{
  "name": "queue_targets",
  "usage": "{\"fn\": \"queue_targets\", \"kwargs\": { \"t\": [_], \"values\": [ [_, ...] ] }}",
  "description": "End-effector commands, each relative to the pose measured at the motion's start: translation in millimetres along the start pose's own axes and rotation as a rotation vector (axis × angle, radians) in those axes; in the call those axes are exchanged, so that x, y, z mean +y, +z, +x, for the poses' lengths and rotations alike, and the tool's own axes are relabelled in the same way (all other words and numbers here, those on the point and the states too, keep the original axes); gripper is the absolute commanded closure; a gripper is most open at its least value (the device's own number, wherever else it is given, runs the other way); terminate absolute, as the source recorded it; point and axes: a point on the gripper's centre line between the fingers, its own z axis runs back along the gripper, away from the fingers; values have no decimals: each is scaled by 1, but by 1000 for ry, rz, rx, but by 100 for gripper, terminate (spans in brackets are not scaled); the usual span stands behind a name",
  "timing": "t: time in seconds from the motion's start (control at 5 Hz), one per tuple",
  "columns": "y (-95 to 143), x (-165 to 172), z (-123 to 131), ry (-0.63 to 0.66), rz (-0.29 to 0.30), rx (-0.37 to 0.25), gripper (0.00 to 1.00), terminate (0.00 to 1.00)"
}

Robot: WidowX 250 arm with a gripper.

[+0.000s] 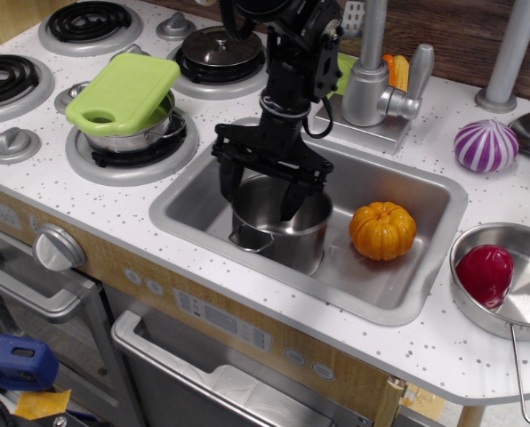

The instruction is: Flip pot upright in sink

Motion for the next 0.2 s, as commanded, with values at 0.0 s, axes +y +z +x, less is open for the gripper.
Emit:
{"fn": "queue_targets", "kwargs": {
  "t": [0.0],
  "values": [
    [22,4,10,19,-14,-68,0,100]
  ]
}}
